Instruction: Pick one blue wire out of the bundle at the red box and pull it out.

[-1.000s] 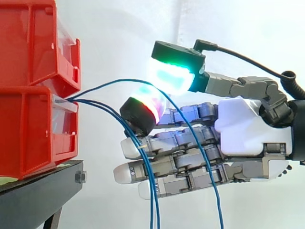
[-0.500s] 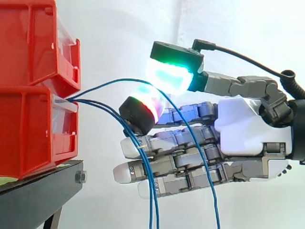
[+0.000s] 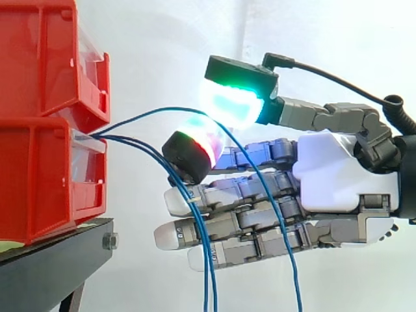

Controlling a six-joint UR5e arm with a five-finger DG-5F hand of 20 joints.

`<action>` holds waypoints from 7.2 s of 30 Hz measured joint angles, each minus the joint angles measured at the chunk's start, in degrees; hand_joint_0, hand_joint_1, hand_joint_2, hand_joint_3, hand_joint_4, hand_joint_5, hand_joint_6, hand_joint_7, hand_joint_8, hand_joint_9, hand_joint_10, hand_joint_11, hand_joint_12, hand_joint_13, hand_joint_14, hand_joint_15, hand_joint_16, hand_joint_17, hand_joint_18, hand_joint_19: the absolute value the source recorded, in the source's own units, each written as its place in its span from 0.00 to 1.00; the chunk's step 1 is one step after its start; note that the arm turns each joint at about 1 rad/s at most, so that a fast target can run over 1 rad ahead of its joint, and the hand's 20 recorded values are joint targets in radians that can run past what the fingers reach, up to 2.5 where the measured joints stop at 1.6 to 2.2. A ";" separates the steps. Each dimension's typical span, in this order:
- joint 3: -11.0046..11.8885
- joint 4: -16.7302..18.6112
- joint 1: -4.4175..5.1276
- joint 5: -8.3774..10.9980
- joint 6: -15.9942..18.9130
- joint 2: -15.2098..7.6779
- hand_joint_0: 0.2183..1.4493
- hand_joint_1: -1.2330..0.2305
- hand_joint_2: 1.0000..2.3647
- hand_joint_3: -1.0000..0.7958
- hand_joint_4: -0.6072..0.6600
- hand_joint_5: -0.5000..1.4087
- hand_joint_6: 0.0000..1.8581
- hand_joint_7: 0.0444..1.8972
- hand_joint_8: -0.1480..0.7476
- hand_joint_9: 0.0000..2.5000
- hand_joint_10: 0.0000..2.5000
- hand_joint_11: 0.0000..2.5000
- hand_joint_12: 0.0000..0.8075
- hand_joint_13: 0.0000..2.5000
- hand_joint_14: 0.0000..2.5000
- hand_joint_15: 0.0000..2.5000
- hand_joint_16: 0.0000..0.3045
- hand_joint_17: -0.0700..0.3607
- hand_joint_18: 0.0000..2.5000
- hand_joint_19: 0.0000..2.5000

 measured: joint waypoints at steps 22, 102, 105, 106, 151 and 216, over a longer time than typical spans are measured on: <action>0.00 0.00 0.01 0.00 0.03 0.00 0.27 0.45 0.01 0.47 0.73 0.24 0.27 0.76 0.47 0.40 0.01 0.19 0.49 0.19 0.00 0.09 0.20 0.49 0.13 0.16; 0.00 0.18 0.04 0.00 -0.09 0.00 0.26 0.26 0.00 0.28 0.64 0.18 0.46 0.55 0.46 0.36 0.01 0.25 0.46 0.17 0.00 0.09 0.19 0.46 0.11 0.15; 0.00 0.17 0.03 0.00 -0.17 0.00 0.28 0.27 0.00 0.30 0.63 0.18 0.47 0.54 0.45 0.36 0.01 0.25 0.46 0.17 0.00 0.09 0.18 0.45 0.11 0.15; 0.00 0.17 0.02 0.01 -0.21 0.00 0.28 0.27 0.01 0.32 0.63 0.18 0.47 0.55 0.45 0.36 0.01 0.25 0.45 0.17 0.00 0.09 0.18 0.45 0.11 0.15; 0.00 0.59 0.06 0.05 -0.20 0.00 0.18 0.43 0.00 0.28 0.64 0.20 0.42 0.57 0.50 0.41 0.01 0.24 0.49 0.20 0.00 0.11 0.21 0.50 0.13 0.17; 0.00 2.37 0.19 -2.81 3.94 0.00 0.19 0.37 0.00 0.28 0.63 0.21 0.44 0.58 0.49 0.43 0.01 0.26 0.48 0.22 0.00 0.12 0.20 0.48 0.16 0.18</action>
